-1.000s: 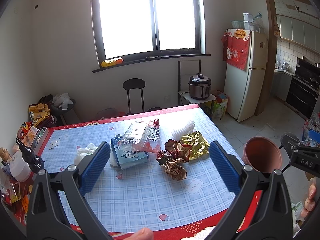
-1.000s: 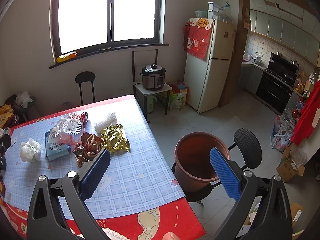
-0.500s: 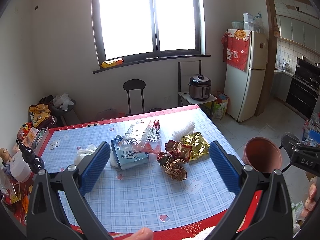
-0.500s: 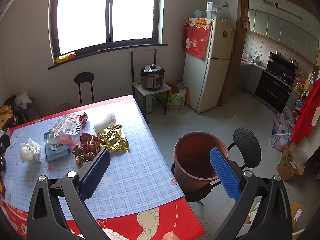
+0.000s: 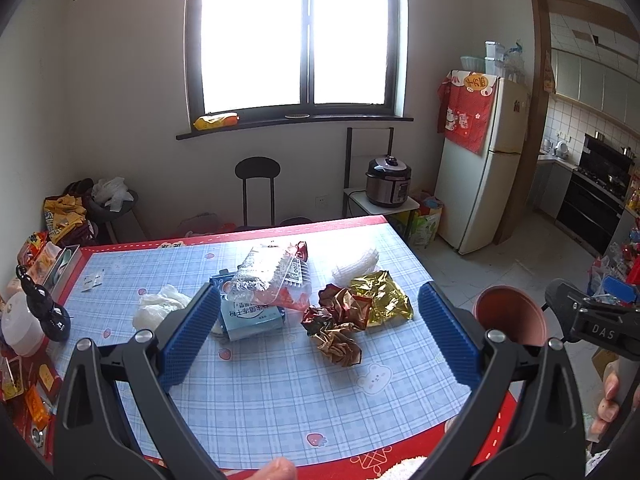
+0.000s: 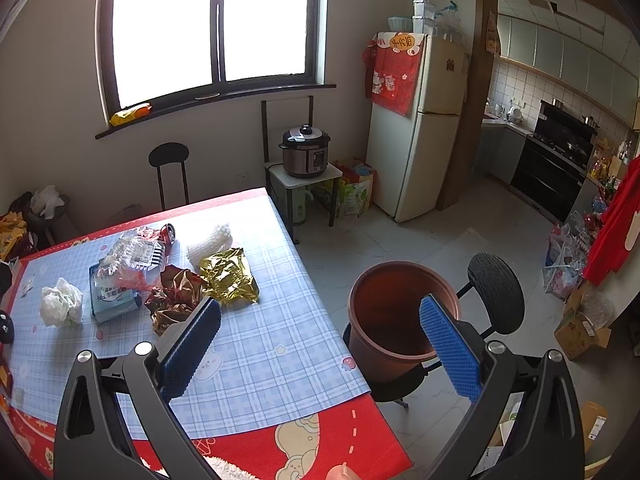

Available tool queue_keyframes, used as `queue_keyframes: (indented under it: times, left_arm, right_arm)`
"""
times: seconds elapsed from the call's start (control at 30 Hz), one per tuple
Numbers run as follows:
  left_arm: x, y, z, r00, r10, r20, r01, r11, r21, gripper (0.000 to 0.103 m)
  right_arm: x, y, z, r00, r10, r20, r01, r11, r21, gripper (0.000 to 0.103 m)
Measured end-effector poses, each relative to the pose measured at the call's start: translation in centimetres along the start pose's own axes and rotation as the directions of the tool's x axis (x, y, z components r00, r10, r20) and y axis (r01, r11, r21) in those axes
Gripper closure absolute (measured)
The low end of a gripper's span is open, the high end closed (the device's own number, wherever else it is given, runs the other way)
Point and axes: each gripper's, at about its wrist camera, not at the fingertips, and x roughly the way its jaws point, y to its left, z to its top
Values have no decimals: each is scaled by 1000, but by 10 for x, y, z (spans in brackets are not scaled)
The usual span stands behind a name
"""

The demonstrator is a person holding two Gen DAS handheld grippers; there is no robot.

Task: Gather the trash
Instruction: 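Reach the left tool to the white plastic bag and close on it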

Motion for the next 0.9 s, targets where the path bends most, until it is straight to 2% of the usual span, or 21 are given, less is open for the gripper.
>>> queue_keyframes:
  times: [0.23, 0.3, 0.43, 0.5, 0.63, 0.73, 0.83, 0.9]
  left_arm:
    - [10, 58, -10, 999, 40, 16, -38, 995, -91, 5]
    - [14, 80, -15, 996, 93, 6, -92, 989, -115, 5]
    - [15, 123, -41, 980, 198, 9, -195, 971, -141, 5]
    - [19, 141, -58, 973, 230, -28, -232, 963, -135, 5]
    - [25, 174, -91, 954, 285, -91, -297, 941, -162, 5]
    - [32, 193, -108, 952, 274, -136, -298, 932, -208, 6]
    - [48, 210, -115, 960, 210, -186, -256, 927, -274, 6]
    - [66, 225, -116, 965, 146, -218, -216, 912, -348, 6]
  right_arm:
    - [27, 4, -2, 992, 110, -68, -110, 994, 10, 5]
    - [36, 9, -3, 986, 146, -81, -146, 989, 2, 5]
    - [48, 24, -3, 976, 198, -86, -202, 978, -43, 5]
    - [53, 34, -3, 977, 197, -80, -202, 977, -69, 5]
    - [69, 51, -3, 965, 236, -112, -246, 966, -79, 5]
    - [82, 69, -3, 957, 260, -132, -274, 957, -96, 5]
    - [93, 87, -4, 944, 291, -153, -308, 946, -101, 5]
    - [97, 101, -6, 939, 303, -163, -323, 939, -117, 5]
